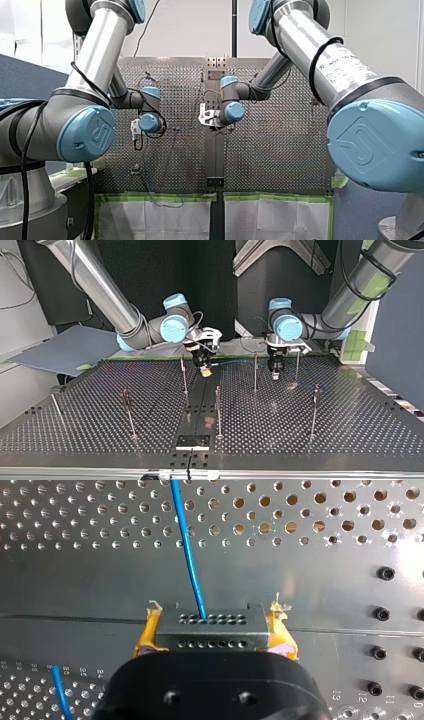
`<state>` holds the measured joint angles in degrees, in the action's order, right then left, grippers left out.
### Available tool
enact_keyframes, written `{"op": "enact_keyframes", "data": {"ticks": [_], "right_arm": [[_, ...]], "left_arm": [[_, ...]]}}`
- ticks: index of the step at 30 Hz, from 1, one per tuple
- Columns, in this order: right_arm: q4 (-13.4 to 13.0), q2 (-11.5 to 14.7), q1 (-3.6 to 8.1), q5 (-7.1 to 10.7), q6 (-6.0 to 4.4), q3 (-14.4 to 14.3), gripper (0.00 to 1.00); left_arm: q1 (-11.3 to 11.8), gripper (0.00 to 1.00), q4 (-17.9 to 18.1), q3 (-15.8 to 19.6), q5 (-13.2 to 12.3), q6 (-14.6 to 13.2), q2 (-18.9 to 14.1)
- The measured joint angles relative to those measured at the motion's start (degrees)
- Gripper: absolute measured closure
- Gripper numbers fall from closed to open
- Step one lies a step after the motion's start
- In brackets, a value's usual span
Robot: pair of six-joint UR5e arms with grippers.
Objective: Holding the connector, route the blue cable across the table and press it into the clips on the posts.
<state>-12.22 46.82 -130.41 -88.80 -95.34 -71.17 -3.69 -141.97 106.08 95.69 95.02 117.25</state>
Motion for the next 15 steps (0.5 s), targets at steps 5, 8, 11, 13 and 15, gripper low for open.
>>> {"op": "enact_keyframes", "data": {"ticks": [5, 8, 11, 13, 15], "right_arm": [[0.09, 0.0, 0.02, 0.02, -0.02, -0.01, 1.0], [0.18, 0.01, 0.02, 0.05, -0.05, -0.01, 1.0], [0.27, 0.01, 0.02, 0.08, -0.13, -0.02, 1.0], [0.38, 0.02, 0.02, 0.1, -0.17, -0.01, 1.0], [0.49, 0.02, 0.02, 0.11, -0.19, 0.0, 1.0]], "left_arm": [[0.07, 0.0, -2.12, -0.02, 0.45, -0.73, -0.03], [0.08, 0.0, -3.56, -0.02, 0.6, -1.56, -0.23], [-0.03, 0.0, -4.97, 0.02, 0.56, -1.96, -0.61], [-0.18, 0.0, -5.99, 0.19, 0.53, -2.09, -1.0], [-0.36, 0.0, -6.94, 0.68, 0.52, -2.11, -1.63]]}}
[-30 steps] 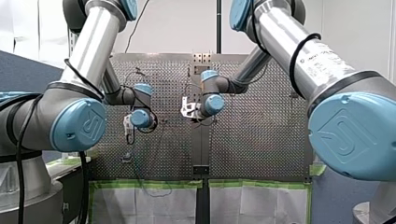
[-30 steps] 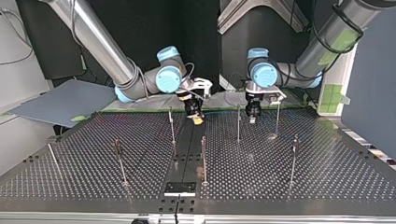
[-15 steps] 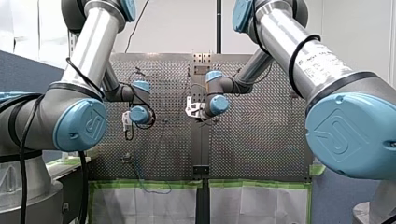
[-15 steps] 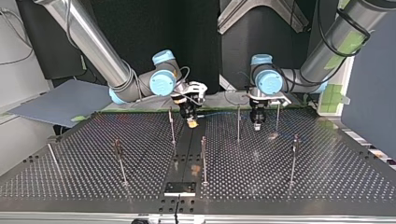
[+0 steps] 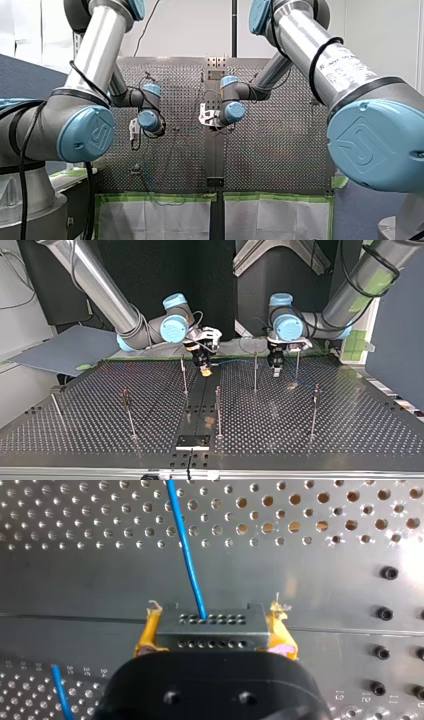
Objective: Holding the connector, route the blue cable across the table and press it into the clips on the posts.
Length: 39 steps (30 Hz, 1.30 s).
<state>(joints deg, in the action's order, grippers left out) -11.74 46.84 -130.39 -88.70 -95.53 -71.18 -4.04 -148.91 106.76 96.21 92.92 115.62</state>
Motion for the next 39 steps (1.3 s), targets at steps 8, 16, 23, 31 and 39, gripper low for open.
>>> {"op": "enact_keyframes", "data": {"ticks": [8, 16, 23, 31, 39], "right_arm": [[0.47, -0.01, 0.01, 0.01, -0.02, 0.01, 1.0], [0.81, 0.0, 0.0, 0.01, -0.03, -0.01, 1.0], [1.83, 0.01, 0.04, 0.02, 0.0, -0.01, 1.0], [3.43, 0.14, 0.2, 0.03, 0.2, 0.0, 1.0], [4.74, 0.9, 0.48, -0.03, 0.24, 0.01, 1.0]], "left_arm": [[-1.07, 0.0, -3.77, 3.61, 0.32, 0.8, -3.7], [-2.66, 0.0, -3.99, 7.31, 0.33, 1.14, -8.13], [-4.66, 0.0, -4.22, 8.47, 0.03, 1.55, -11.31], [-7.34, 0.0, -2.89, 10.92, 0.11, 1.6, -11.93], [-10.32, 0.0, 0.45, 11.76, 1.37, 3.08, -11.71]]}}
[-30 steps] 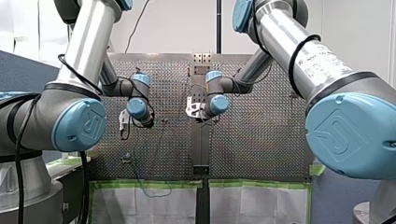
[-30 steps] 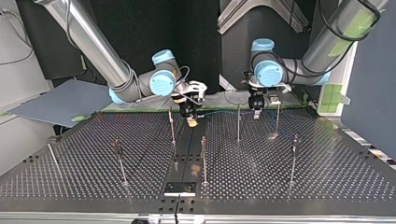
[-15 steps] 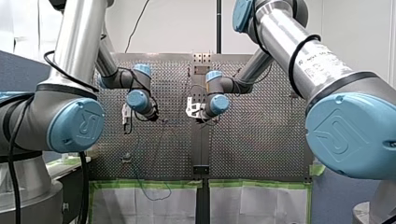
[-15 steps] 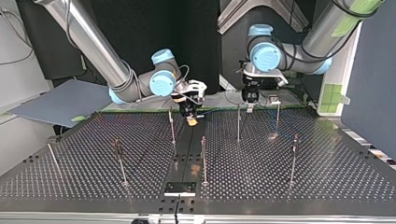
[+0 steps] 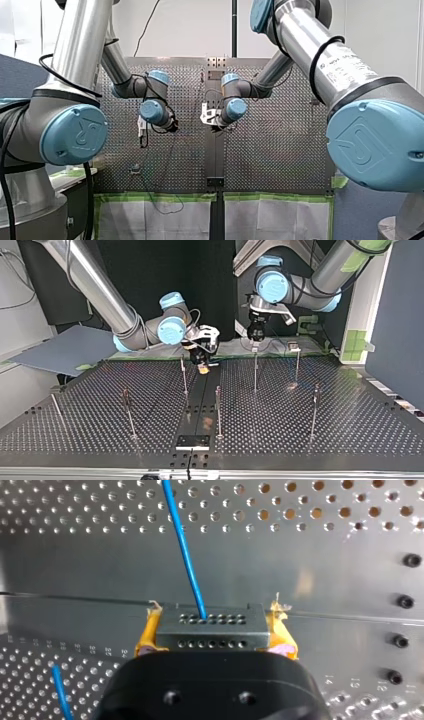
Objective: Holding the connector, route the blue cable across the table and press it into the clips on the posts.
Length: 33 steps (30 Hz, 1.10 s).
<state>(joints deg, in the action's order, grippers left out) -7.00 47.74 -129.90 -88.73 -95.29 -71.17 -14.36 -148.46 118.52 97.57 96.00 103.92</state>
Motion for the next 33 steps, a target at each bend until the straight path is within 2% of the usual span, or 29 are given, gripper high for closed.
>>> {"op": "enact_keyframes", "data": {"ticks": [8, 18, 27, 33], "right_arm": [[1.02, 1.19, 0.11, -0.04, 0.0, -0.12, 1.0], [2.01, 2.5, -0.18, -0.36, 0.17, -1.44, 1.0], [1.91, 2.59, -0.07, -0.36, 0.18, -1.56, 1.0], [1.89, 2.6, -0.05, -0.24, 0.18, -1.57, 1.0]], "left_arm": [[-3.0, 0.0, 1.77, -2.16, 2.09, 0.95, 2.59], [-7.91, 0.0, 3.58, -7.23, 6.55, 4.77, 7.68], [-7.97, 0.0, 4.52, -10.16, 6.52, 6.56, 11.76], [-7.57, 0.0, 3.56, -12.62, 6.33, 7.24, 14.56]]}}
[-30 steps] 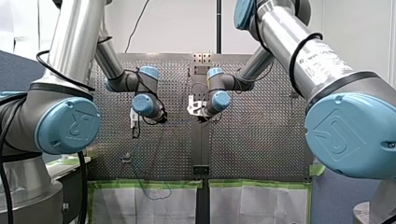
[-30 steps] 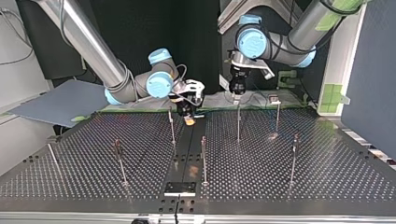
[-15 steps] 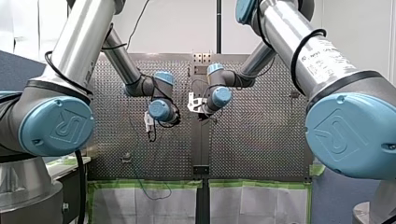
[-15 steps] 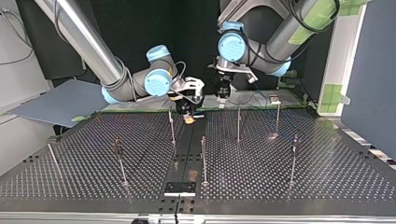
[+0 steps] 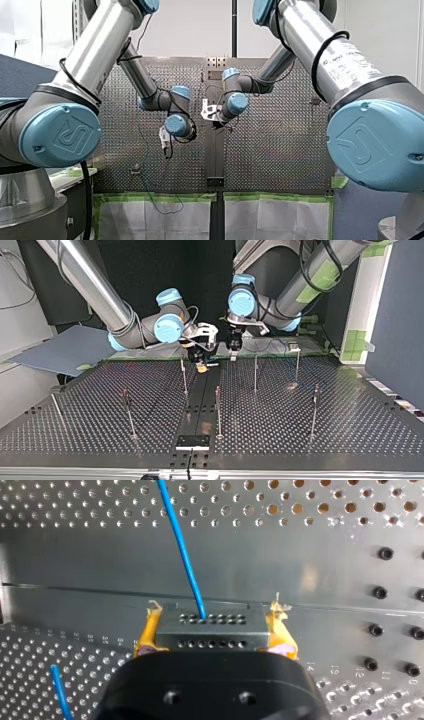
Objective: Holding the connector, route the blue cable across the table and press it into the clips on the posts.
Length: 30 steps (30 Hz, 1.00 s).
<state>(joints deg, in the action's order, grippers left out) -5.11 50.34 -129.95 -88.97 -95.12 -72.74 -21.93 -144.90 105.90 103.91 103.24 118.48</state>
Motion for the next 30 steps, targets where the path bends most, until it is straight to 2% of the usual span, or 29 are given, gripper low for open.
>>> {"op": "enact_keyframes", "data": {"ticks": [5, 12, 13, 14, 15, 17, 18, 19, 20, 30], "right_arm": [[-0.05, 0.0, 0.05, 0.01, 0.0, 0.02, 1.0], [-0.14, -0.01, 0.16, 0.01, -0.13, 0.01, 1.0], [-0.15, -0.01, 0.16, 0.02, -0.15, 0.0, 1.0], [-0.15, -0.01, 0.17, 0.02, -0.16, 0.0, 1.0], [-0.15, -0.01, 0.17, 0.04, -0.16, 0.0, 1.0], [-0.16, -0.01, 0.18, 0.07, -0.18, 0.0, 1.0], [-0.16, -0.01, 0.18, 0.07, -0.18, 0.0, 1.0], [-0.16, -0.01, 0.17, 0.09, -0.18, 0.0, 1.0], [-0.17, -0.01, 0.18, 0.09, -0.18, 0.0, 1.0], [-0.17, -0.01, 0.23, 0.13, -0.12, 0.02, 1.0]], "left_arm": [[0.01, 0.0, -0.26, -2.09, 0.13, 0.0, 2.12], [-0.31, 0.0, -1.02, -4.87, 1.87, -0.34, 5.23], [-0.34, 0.1, -1.05, -4.98, 2.14, -0.38, 5.4], [-0.36, 0.32, -1.06, -5.06, 2.4, -0.41, 5.52], [-0.4, 0.32, -1.07, -5.12, 2.68, -0.47, 5.62], [-0.49, 0.64, -1.08, -5.17, 2.94, -0.57, 5.7], [-0.52, 0.64, -1.09, -5.18, 3.04, -0.61, 5.72], [-0.55, 0.77, -1.11, -5.18, 3.09, -0.62, 5.72], [-0.56, 1.0, -1.14, -5.18, 3.12, -0.62, 5.72], [-0.61, 1.0, -2.73, -5.2, 3.24, -0.52, 3.78]]}}
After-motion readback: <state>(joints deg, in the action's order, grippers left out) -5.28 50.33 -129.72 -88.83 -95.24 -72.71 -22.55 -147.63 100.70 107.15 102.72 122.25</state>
